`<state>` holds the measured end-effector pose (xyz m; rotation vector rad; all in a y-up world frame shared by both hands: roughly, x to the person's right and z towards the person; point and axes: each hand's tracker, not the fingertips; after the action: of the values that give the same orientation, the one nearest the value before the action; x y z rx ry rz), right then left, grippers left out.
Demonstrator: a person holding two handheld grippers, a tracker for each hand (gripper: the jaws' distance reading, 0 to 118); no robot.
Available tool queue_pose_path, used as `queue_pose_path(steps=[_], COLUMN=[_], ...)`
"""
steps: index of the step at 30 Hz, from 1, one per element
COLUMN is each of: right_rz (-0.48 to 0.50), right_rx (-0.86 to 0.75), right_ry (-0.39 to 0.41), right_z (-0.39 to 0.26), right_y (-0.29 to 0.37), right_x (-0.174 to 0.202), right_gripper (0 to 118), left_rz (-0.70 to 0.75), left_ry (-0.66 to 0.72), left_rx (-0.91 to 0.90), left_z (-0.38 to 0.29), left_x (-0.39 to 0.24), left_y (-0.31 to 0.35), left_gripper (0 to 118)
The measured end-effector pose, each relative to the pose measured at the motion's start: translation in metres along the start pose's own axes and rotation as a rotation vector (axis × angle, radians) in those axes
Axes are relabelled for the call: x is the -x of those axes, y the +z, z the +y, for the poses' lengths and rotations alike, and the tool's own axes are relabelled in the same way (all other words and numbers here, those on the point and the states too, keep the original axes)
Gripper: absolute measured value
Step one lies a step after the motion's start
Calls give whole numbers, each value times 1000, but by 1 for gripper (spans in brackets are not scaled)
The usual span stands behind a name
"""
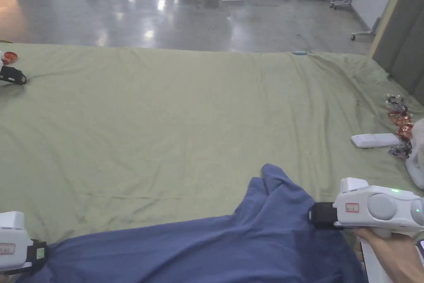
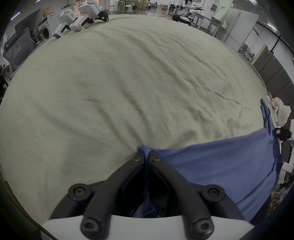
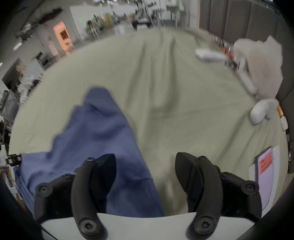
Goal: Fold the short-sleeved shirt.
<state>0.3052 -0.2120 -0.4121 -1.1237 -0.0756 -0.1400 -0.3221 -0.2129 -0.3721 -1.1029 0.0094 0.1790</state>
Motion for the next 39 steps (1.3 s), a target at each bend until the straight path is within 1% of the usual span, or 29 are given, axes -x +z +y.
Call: queue_pose_path(steps=[1,3,4,5,6,8,9,10,12,13,14,16,19,21,23,24,26,28,29,30,32,33,34,35,37,38,39], right_rz=[-8,-57,-38,-39,-73,-52,-28,-2,51,57,66,74,64,83,79,77,82,72,60,44,34,31,24,14,-13,-18,-23], right_rx=[28,-100,-103,-96,-95,-96,-120,-164,-257,-290,-319,-341,-334,-300,-286,-270,-238,-230,-227,-207,-218,-224,-218,-210,-201,-231,-256], right_ry=[26,140,163,195,223,202,160,125,102,93,84,68,77,48,30,26,-10,-2,15,31,37,42,54,71,106,118,125], right_z=[-5,-14,-15,-14,-20,-19,-19,-21,-33,-43,-53,-86,-145,-185,-216,-230,-250,-264,-267,-265,-267,-267,-265,-265,-264,-266,-264], right_y=[-7,5,8,9,14,22,33,49,88,107,129,161,195,204,207,208,205,200,197,190,187,185,182,181,183,187,193], right_x=[4,16,20,23,29,25,20,18,10,7,4,-5,-11,-19,-24,-24,-24,-18,-14,-15,-8,-5,-7,-5,-2,-4,-2], right_gripper=[64,62,47,26,0,0,0,0,0,0,0,0,0,0,0,0,0,0,0,0,0,0,5,20,72,73,73], left_rz=[1,6,11,19,24,20,-29,-75,-107,-129,-161,-177,-160,-155,-143,-141,-160,-151,-148,-140,-143,-137,-129,-105,-47,-21,-2], left_ry=[-1,-14,-26,-42,-54,-42,-13,-21,-57,-78,-110,-163,-212,-207,-193,-173,-121,-107,-103,-100,-89,-86,-87,-98,-130,-130,-118], left_rx=[2,5,3,0,2,4,-53,-117,-218,-251,-281,-287,-258,-233,-205,-192,-149,-151,-146,-154,-173,-178,-182,-194,-229,-266,-288], left_z=[1,0,0,-1,1,7,10,12,14,12,6,-16,-64,-97,-125,-136,-156,-166,-169,-172,-173,-173,-173,-174,-174,-173,-171], left_x=[0,-2,-3,-5,-7,-8,-8,-10,-14,-15,-15,-14,0,13,23,30,40,43,44,45,42,41,40,38,35,32,28], left_y=[0,0,-1,-1,0,9,22,36,72,87,106,135,158,163,163,159,151,142,138,133,127,125,124,124,130,138,151], left_gripper=[1,1,1,1,1,0,0,0,0,0,0,0,0,0,0,0,0,0,0,0,0,4,20,36,73,78,79])
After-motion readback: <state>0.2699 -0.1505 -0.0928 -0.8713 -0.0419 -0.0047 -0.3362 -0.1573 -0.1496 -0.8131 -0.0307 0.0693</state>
